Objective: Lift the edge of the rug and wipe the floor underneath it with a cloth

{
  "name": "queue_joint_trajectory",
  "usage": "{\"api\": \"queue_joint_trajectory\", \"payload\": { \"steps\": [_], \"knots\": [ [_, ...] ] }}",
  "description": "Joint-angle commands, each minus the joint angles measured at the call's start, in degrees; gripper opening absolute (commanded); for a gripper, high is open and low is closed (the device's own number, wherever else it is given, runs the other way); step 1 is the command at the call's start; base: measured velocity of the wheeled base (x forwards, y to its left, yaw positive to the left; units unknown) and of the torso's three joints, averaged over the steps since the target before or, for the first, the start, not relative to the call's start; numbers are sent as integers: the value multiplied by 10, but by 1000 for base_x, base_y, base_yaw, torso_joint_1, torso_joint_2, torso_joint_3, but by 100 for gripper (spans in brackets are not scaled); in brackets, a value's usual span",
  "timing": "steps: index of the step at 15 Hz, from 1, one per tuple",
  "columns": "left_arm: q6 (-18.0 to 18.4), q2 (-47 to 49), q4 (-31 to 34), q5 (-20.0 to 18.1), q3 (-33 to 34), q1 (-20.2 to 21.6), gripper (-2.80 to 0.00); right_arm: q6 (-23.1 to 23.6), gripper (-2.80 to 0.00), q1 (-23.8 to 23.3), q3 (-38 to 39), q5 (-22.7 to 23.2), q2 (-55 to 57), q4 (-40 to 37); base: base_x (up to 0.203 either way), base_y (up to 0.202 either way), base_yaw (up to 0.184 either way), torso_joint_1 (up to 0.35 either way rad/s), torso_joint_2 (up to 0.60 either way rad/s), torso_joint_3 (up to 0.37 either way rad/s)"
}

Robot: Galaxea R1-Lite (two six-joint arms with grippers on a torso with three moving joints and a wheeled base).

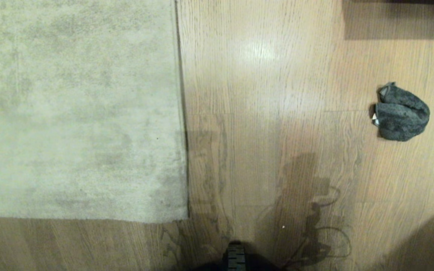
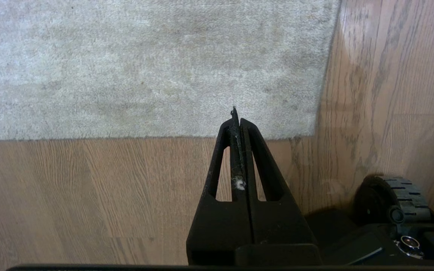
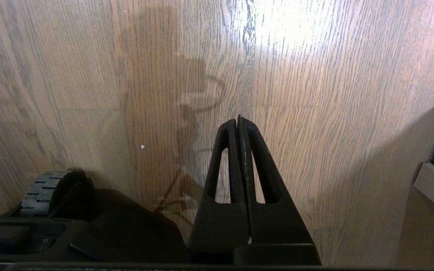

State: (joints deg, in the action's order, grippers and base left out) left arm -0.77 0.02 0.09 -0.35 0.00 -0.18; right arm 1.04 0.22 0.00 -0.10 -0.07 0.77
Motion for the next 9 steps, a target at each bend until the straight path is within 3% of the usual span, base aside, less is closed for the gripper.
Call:
{"api": "queue_joint_trajectory", "payload": {
  "steps": [1, 9],
  "knots": [
    [-1, 1, 0, 0, 0, 0, -280, 0, -280, -1, 0, 0, 1, 0, 0, 0, 0, 0, 0, 0],
    [-6, 1, 0, 3, 0, 0, -280, 0, -280, 0, 0, 0, 2, 0, 0, 0, 0, 0, 0, 0]
  ]
}}
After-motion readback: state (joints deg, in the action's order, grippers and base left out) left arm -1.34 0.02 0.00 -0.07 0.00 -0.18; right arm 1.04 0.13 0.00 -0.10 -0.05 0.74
